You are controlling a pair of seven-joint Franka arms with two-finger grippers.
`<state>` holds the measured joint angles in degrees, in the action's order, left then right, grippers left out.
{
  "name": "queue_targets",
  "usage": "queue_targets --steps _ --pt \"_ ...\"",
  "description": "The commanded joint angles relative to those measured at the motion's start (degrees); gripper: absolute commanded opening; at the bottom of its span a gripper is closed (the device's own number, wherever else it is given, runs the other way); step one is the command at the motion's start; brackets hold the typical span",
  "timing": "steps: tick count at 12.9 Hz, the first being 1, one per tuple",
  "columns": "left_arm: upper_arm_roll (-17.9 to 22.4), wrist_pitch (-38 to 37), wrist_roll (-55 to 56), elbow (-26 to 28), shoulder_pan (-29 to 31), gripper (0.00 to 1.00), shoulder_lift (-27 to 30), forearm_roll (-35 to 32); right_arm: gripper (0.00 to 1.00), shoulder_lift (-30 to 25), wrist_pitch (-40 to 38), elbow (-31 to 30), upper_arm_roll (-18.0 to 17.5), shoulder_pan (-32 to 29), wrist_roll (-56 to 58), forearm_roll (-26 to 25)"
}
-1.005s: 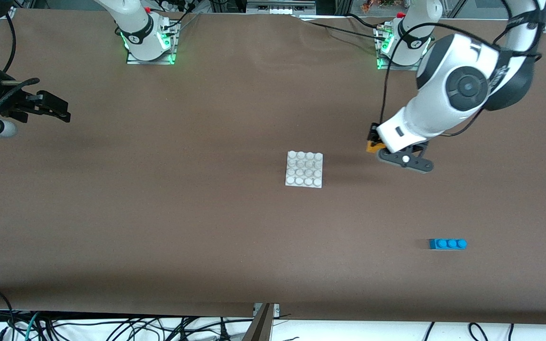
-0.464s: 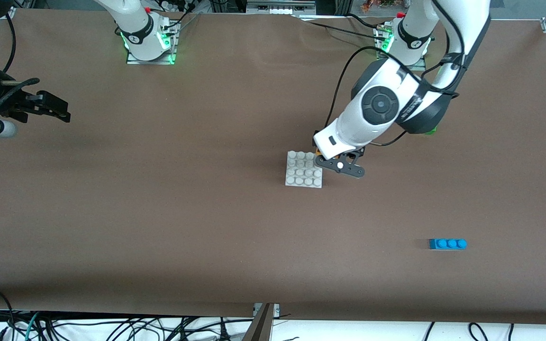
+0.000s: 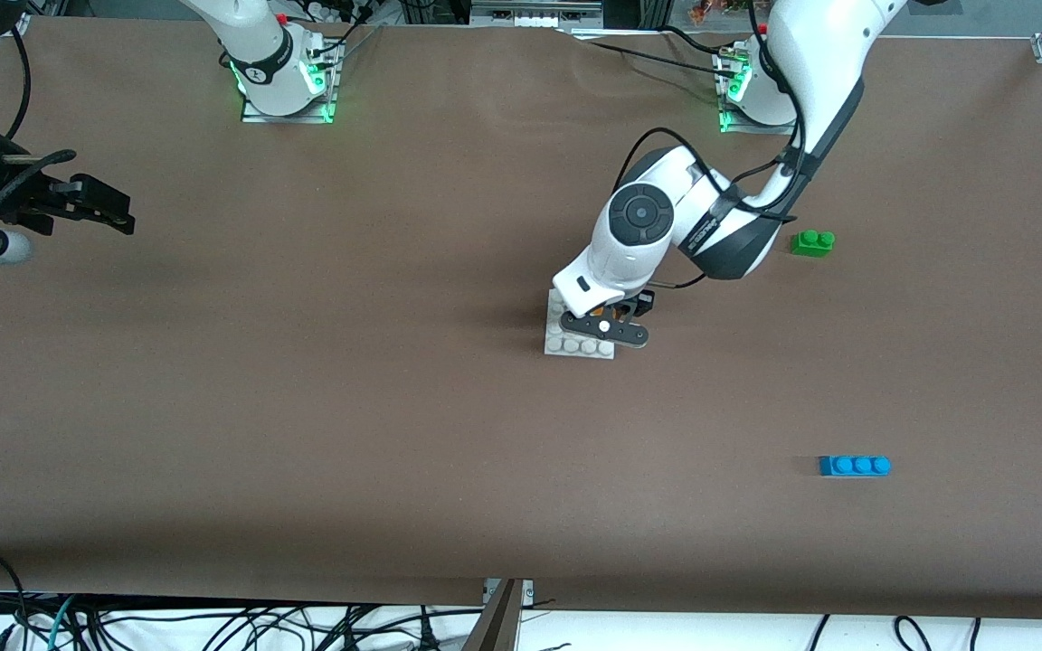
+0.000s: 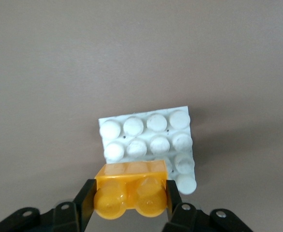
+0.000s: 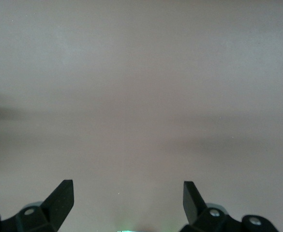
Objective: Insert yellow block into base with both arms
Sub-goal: 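Lower the yellow block and press it onto the plate studs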
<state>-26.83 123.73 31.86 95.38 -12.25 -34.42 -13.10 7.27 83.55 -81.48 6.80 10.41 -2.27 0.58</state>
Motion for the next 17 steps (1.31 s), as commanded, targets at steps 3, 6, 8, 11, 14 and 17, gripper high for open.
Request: queue_targets --steps 3,6,8,11,14,17 --pt "0.38 0.28 2.32 -2.04 -1.19 0.06 -3.28 -3.07 1.0 0.29 0.03 0.79 -0.04 0.13 -0.37 -0.76" --pt "0.38 0.28 4.0 -1.78 -1.72 0.06 -3.72 -3.16 1.0 0.29 0.12 0.79 -0.04 0.13 -0.37 -0.67" --pt "0.46 0.37 5.05 -1.95 -2.42 0.06 -4.42 -3.59 1.0 0.29 0.12 0.79 -0.04 0.13 -0.37 -0.76" --pt "0.38 0.37 7.33 -1.87 -2.51 0.06 -5.13 -6.67 1.0 0.29 0.12 0.79 -0.04 0.05 -0.37 -0.67" --pt "0.38 2.38 7.95 -1.61 -3.22 0.06 -5.39 -6.94 1.0 0.29 0.12 0.79 -0.04 0.05 -0.37 -0.67" --pt "0.38 2.66 9.36 -1.6 -3.3 0.06 -5.75 -7.02 1.0 0.38 0.12 0.79 -0.04 0.05 -0.37 -0.67"
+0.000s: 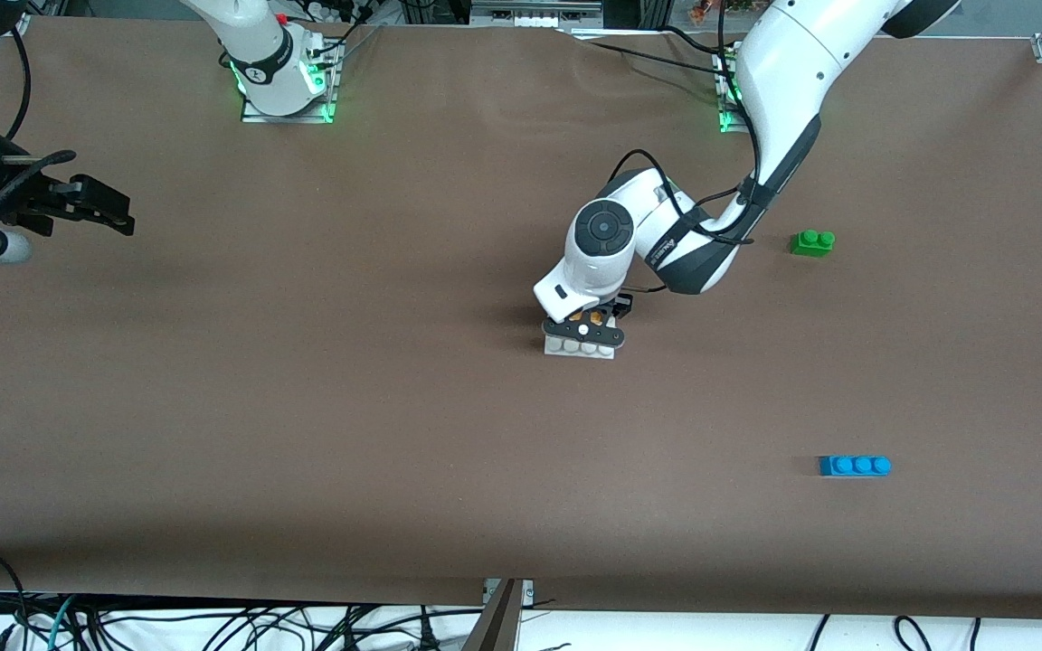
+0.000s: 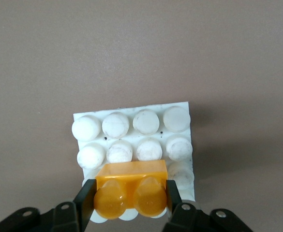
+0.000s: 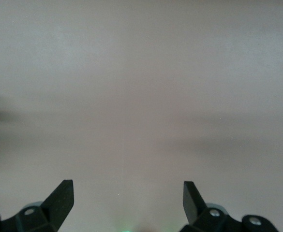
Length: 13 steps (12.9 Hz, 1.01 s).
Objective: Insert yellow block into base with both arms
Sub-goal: 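Lower the yellow block and press it onto the plate studs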
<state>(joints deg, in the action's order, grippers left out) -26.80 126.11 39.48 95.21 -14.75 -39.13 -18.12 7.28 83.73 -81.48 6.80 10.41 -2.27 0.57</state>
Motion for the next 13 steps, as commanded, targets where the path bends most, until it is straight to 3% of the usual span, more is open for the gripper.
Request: queue_targets --steps 1,13 --pt "0.35 0.28 1.74 -1.44 -0.9 0.06 -1.12 -2.0 1.0 0.28 -0.06 0.79 -0.04 0.05 -0.37 -0.66" --pt "0.44 -1.91 0.95 -0.91 -0.9 0.05 -1.3 -2.0 1.0 0.28 -0.06 0.79 -0.04 0.05 -0.37 -0.66"
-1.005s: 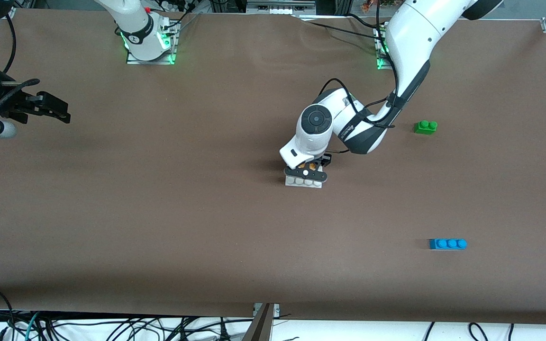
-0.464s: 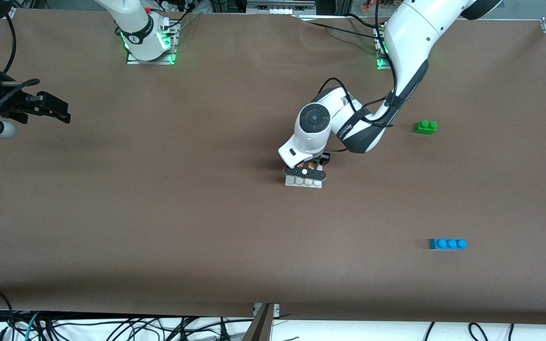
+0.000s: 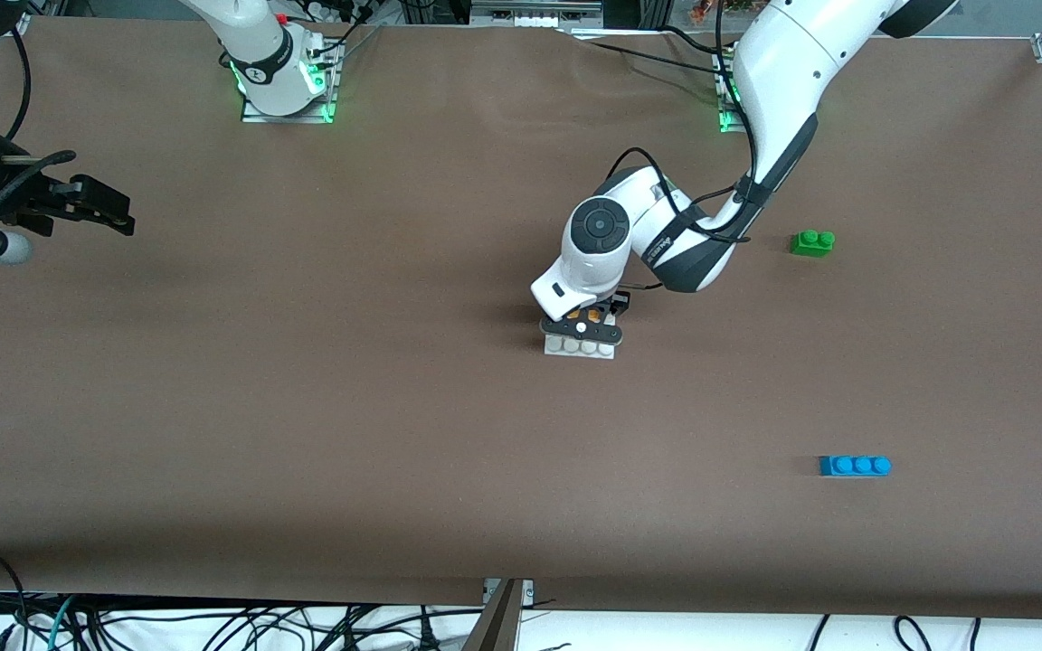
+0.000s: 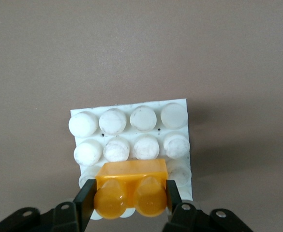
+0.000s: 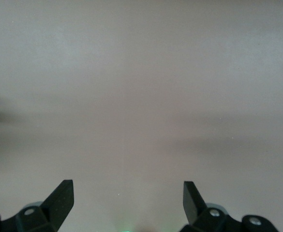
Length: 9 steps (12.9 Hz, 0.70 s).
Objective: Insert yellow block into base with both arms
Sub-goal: 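Lower the yellow block and press it onto the plate studs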
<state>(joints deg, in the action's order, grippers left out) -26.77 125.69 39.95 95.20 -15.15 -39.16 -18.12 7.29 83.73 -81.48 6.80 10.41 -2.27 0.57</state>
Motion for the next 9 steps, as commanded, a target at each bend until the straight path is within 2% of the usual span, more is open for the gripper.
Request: queue_targets --steps 1,9 --pt "0.41 -2.19 -0.48 -0.89 -0.41 0.05 -1.27 -2.0 1.0 0.35 -0.06 0.79 -0.04 0.05 -0.37 -0.66" --pt "0.32 -2.82 -2.15 -0.89 -0.41 0.05 -1.45 -1.91 1.0 0.44 -0.06 0.79 -0.04 -0.13 -0.37 -0.66"
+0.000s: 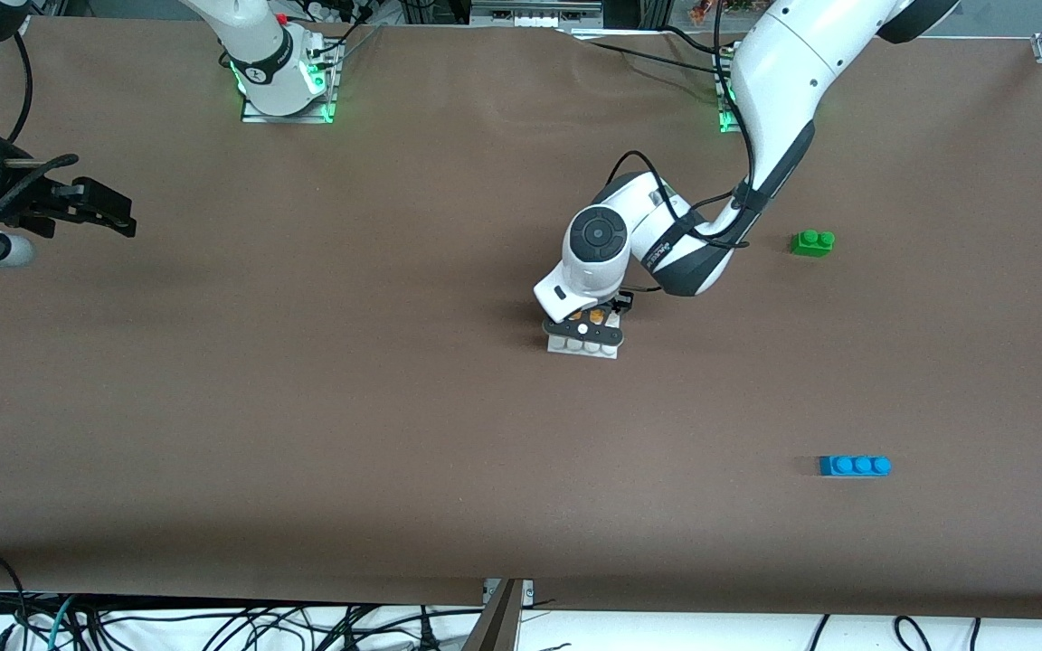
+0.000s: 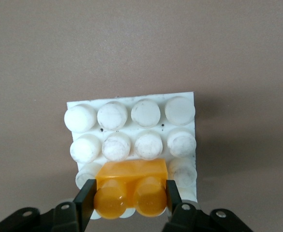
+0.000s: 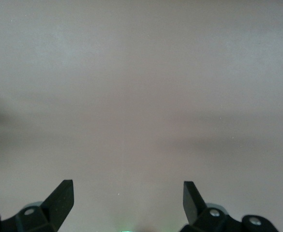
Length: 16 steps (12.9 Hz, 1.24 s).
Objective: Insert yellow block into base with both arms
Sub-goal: 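Lower the yellow block and press it onto the plate studs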
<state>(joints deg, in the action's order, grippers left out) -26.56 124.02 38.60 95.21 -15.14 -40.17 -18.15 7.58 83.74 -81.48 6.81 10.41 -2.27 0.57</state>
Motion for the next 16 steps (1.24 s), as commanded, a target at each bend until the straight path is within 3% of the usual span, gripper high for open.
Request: queue_targets --steps 1,6,8,9,10,11,16 --pt "0.11 -1.06 -0.81 -0.9 -0.5 0.05 -0.52 -1.88 1.0 0.16 -0.07 0.79 -0.04 -0.13 -0.37 -0.66" --pt "0.2 -0.8 -0.37 -0.9 -0.68 0.06 -1.4 -1.88 1.0 0.16 -0.07 0.79 -0.04 -0.04 -0.37 -0.66" --pt "0.2 -0.8 -0.2 -0.9 -0.68 0.11 -1.4 -1.88 1.0 0.24 -0.07 0.79 -0.04 -0.13 -0.37 -0.66" --pt "0.2 -0.89 0.07 -0.9 -0.68 0.19 -1.4 -1.88 1.0 0.25 -0.07 0.79 -0.04 -0.13 -0.37 -0.66" --pt "0.2 -0.98 0.42 -0.9 -0.68 0.5 -1.4 -1.88 1.0 0.25 -0.07 0.79 -0.04 -0.13 -0.37 -0.66" --pt "0.11 -1.15 1.46 -0.99 -0.68 1.0 -1.23 -1.88 1.0 0.25 -0.07 0.79 -0.04 -0.13 -0.37 -0.66" --pt "0.02 -5.08 1.83 -2.04 0.11 1.0 1.75 -1.01 1.0 0.25 -0.07 0.79 -0.04 -0.13 -0.37 -0.66"
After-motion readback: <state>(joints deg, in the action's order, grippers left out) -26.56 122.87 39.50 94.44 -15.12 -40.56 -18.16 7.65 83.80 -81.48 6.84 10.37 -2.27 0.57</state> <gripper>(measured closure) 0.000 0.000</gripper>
